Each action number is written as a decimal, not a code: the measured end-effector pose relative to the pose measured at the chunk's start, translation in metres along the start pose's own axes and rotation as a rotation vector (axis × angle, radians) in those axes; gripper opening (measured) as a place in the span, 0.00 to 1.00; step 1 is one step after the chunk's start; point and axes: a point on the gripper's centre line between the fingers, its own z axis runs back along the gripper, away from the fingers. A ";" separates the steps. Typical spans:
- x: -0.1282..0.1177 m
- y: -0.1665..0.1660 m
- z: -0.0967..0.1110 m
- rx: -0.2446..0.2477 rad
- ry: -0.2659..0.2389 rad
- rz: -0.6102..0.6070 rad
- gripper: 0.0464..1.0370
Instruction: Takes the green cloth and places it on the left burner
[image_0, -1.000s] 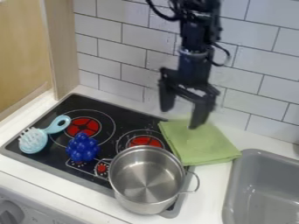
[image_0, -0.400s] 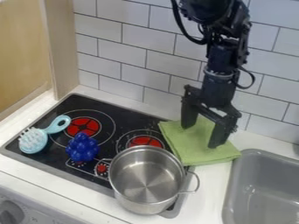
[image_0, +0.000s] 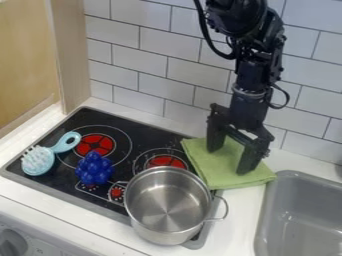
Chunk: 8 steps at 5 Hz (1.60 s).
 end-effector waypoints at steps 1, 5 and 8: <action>0.002 0.006 -0.002 0.009 -0.025 0.015 0.96; -0.013 0.021 -0.013 0.019 -0.041 0.064 0.96; -0.026 0.049 -0.013 -0.001 -0.028 0.120 0.96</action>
